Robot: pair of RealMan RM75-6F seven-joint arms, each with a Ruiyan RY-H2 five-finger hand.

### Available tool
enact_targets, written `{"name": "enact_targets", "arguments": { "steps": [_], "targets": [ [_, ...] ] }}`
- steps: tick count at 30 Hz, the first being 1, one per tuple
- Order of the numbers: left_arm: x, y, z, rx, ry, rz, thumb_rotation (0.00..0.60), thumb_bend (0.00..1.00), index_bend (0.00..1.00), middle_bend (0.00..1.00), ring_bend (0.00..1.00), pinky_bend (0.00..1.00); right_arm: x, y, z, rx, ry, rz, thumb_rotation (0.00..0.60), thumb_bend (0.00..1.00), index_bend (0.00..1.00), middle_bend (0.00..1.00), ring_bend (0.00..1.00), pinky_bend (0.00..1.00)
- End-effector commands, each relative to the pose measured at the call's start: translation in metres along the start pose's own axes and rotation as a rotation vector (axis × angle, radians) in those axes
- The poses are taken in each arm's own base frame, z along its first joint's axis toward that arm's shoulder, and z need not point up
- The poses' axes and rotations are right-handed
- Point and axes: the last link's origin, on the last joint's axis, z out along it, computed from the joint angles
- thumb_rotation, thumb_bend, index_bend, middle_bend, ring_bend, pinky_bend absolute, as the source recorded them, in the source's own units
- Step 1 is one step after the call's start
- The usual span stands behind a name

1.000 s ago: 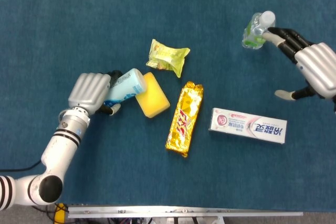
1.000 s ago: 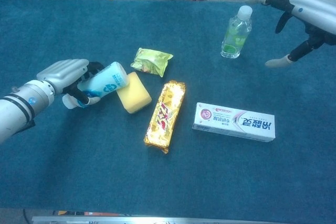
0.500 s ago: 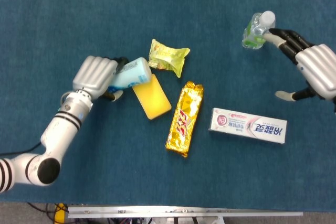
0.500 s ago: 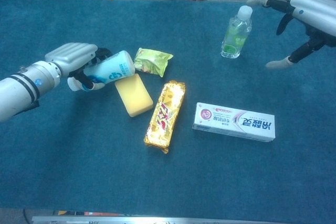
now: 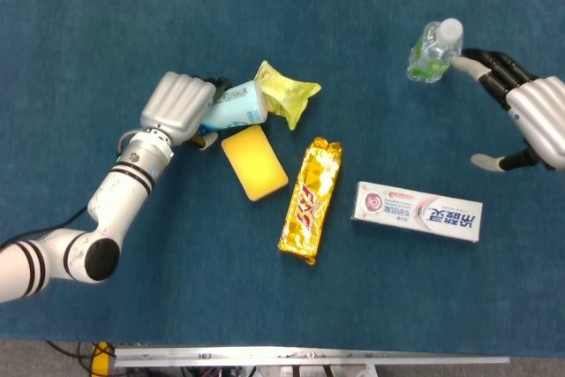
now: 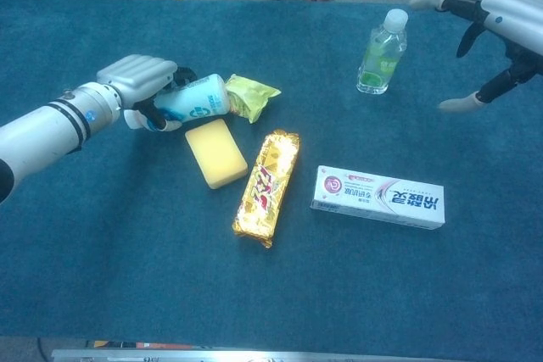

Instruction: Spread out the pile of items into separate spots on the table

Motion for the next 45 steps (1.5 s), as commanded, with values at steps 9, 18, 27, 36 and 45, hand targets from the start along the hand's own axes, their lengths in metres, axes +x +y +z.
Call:
{"name": "enact_targets", "arguments": {
  "steps": [9,18,27,36,45],
  "targets": [
    [0.003,-0.006,-0.005,0.022,-0.033,-0.013,0.600,0.29,0.15,0.18,0.13,0.41,0.001,-0.003,0.000,0.007,0.004,-0.001,0.600,0.07,0.00,0.08,0.08,0.37],
    [0.010,-0.007,-0.020,0.012,-0.042,-0.017,0.600,0.29,0.04,0.10,0.06,0.34,0.000,-0.004,0.001,0.010,0.004,-0.001,0.600,0.07,0.00,0.08,0.08,0.37],
    [0.017,-0.006,-0.043,-0.040,-0.057,0.000,0.600,0.29,0.04,0.09,0.06,0.33,0.000,-0.003,-0.001,0.004,0.001,-0.001,0.600,0.07,0.00,0.08,0.08,0.37],
    [0.017,-0.005,-0.073,-0.168,-0.056,0.095,0.600,0.29,0.09,0.09,0.06,0.28,-0.003,-0.004,0.001,0.012,-0.007,-0.002,0.600,0.07,0.00,0.08,0.08,0.37],
    [0.006,0.010,-0.083,-0.269,-0.063,0.158,0.600,0.29,0.10,0.03,0.02,0.24,-0.004,-0.004,-0.001,0.012,-0.013,-0.006,0.600,0.07,0.00,0.08,0.08,0.37]
  ]
}}
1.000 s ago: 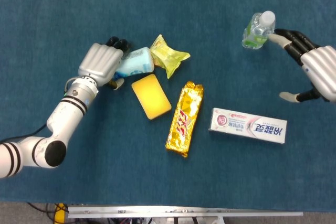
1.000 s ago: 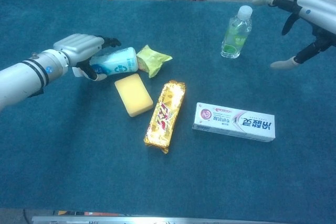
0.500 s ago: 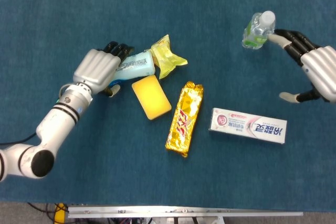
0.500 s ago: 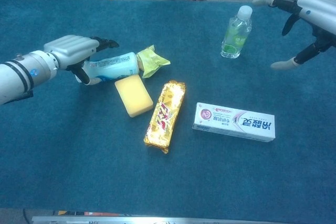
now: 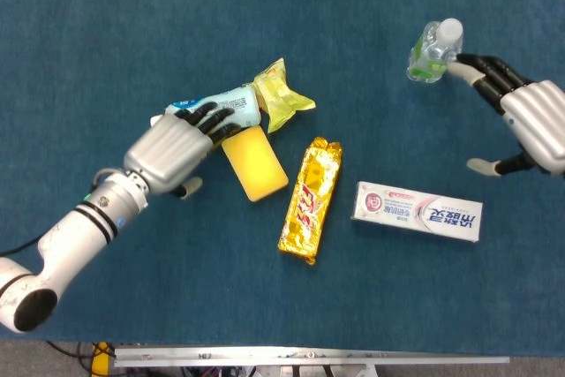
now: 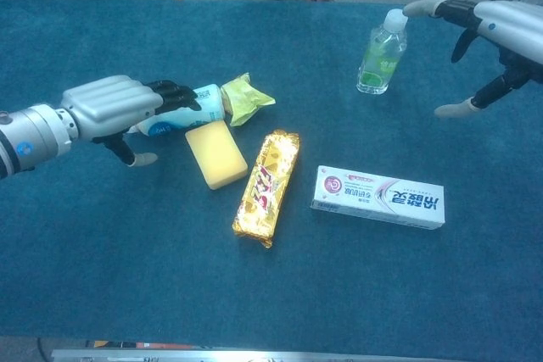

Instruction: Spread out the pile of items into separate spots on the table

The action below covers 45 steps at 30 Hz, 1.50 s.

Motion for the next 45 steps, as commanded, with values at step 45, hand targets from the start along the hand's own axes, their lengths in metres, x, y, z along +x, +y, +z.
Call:
{"name": "enact_targets", "arguments": {
  "steps": [45],
  "targets": [
    [-0.036,0.029,0.052,-0.146,0.028,0.134,0.600,0.29,0.15,0.00,0.00,0.17,0.003,0.011,-0.012,-0.049,0.011,-0.008,0.600,0.07,0.00,0.08,0.08,0.37]
  ]
}}
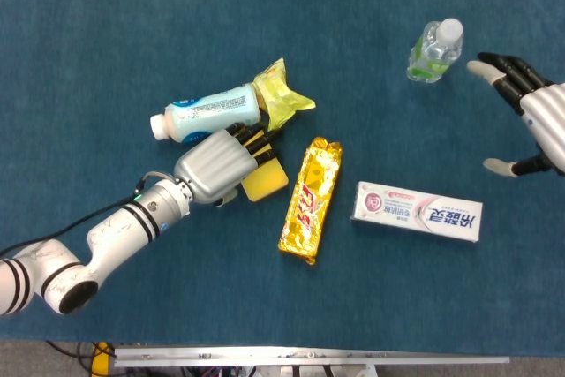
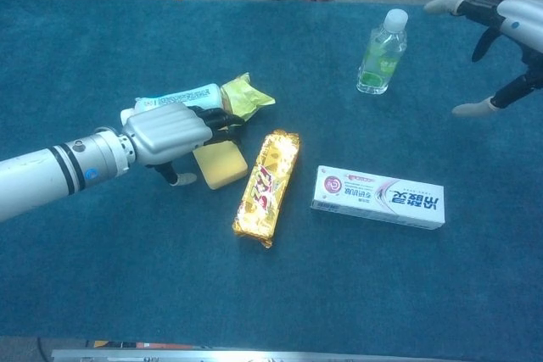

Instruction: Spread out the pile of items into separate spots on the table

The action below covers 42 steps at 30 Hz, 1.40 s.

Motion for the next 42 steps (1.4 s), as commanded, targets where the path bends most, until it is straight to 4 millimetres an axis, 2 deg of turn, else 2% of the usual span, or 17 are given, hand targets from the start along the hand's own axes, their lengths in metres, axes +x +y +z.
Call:
{"name": "enact_targets", "arguments": {
  "steps": [1,4,10,13,26,36,42],
  "targets": [
    [-0.001,0.000,0.002,0.000,0.002,0.000,0.600,0.29,0.15,0.00,0.00,0.17,0.000,0.000,0.000,-0.001,0.000,0.000,0.600,0.07,0.00,0.08,0.08,0.37],
    [-0.002,0.000,0.003,-0.002,0.006,0.007,0.600,0.29,0.16,0.00,0.00,0.17,0.000,0.001,-0.001,-0.004,0.004,0.001,0.600,0.07,0.00,0.08,0.08,0.37],
    [-0.005,0.001,0.001,-0.005,0.019,-0.001,0.600,0.29,0.30,0.00,0.00,0.17,0.001,0.002,0.000,-0.004,0.007,0.002,0.600,0.07,0.00,0.08,0.08,0.37],
    [-0.006,0.003,0.000,-0.008,0.029,-0.010,0.600,0.29,0.34,0.00,0.00,0.17,0.000,0.002,0.000,-0.001,0.007,0.003,0.600,0.07,0.00,0.08,0.08,0.37],
    [-0.008,0.002,-0.005,-0.001,0.048,-0.026,0.600,0.29,0.41,0.00,0.00,0.17,0.001,-0.002,0.000,0.004,0.008,0.004,0.600,0.07,0.00,0.08,0.08,0.37],
    [0.003,-0.010,-0.023,0.024,0.062,-0.016,0.600,0.30,0.43,0.00,0.00,0.17,0.000,-0.008,0.001,0.022,0.006,0.008,0.600,0.07,0.00,0.08,0.08,0.37],
    [0.027,-0.016,-0.037,0.055,0.109,-0.051,0.600,0.30,0.43,0.00,0.00,0.17,0.000,-0.011,0.005,0.031,0.012,0.013,0.600,0.07,0.00,0.08,0.08,0.37]
  ]
}}
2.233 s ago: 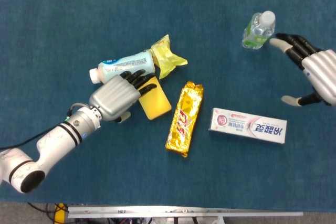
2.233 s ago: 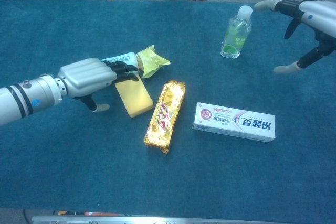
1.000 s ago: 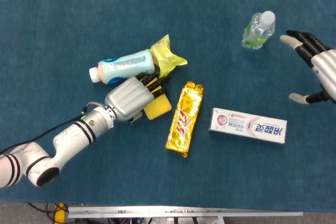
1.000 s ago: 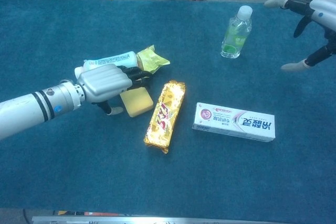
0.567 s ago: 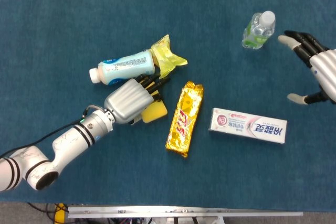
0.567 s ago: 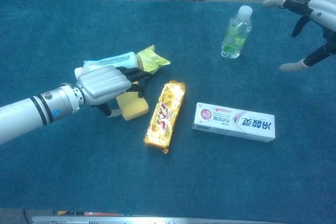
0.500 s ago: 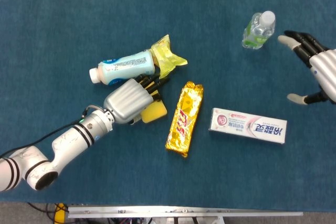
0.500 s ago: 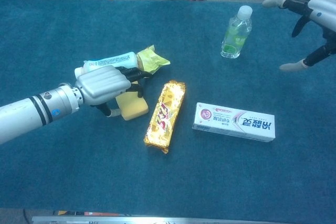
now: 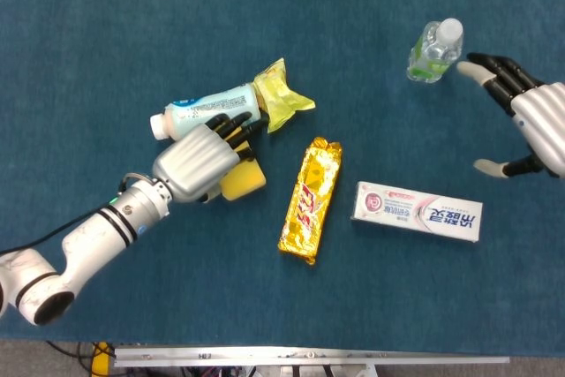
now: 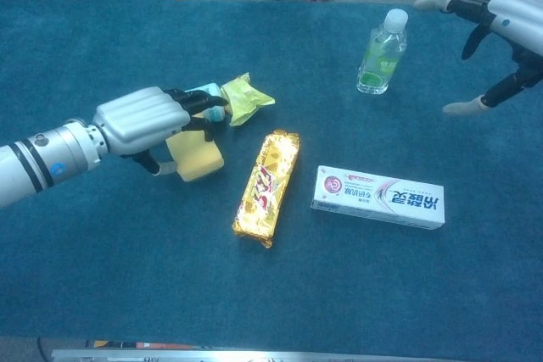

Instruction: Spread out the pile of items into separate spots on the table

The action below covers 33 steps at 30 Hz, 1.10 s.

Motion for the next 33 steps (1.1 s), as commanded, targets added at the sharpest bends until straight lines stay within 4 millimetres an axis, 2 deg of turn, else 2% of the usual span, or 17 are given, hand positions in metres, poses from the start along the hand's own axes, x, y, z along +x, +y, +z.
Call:
{"name": "enact_targets", "arguments": {
  "steps": [1,8,16,21,27,33],
  "targets": [
    [0.017,-0.002,-0.007,0.018,0.032,-0.031,0.600,0.30,0.43,0.00,0.00,0.17,0.000,-0.001,0.002,0.001,0.002,0.003,0.600,0.07,0.00,0.08,0.08,0.37],
    [0.035,0.015,-0.012,-0.010,0.019,-0.119,0.600,0.30,0.43,0.00,0.00,0.17,0.001,-0.003,0.006,0.008,0.005,0.006,0.600,0.07,0.00,0.08,0.08,0.37],
    [0.043,0.048,-0.010,-0.094,0.004,-0.172,0.600,0.29,0.43,0.00,0.00,0.17,0.006,-0.001,0.008,0.000,0.018,0.014,0.600,0.07,0.00,0.08,0.08,0.37],
    [0.040,0.066,-0.001,-0.135,-0.004,-0.187,0.600,0.29,0.43,0.00,0.00,0.17,0.007,0.002,0.008,-0.007,0.017,0.015,0.600,0.07,0.00,0.08,0.08,0.37],
    [0.032,0.077,0.012,-0.143,-0.015,-0.198,0.600,0.29,0.43,0.00,0.00,0.17,0.006,0.005,0.008,-0.015,0.015,0.017,0.600,0.07,0.00,0.08,0.08,0.37],
    [0.023,0.079,0.018,-0.123,-0.044,-0.233,0.600,0.29,0.30,0.00,0.00,0.17,0.006,0.007,0.009,-0.017,0.014,0.018,0.600,0.07,0.00,0.08,0.08,0.37]
  ]
}}
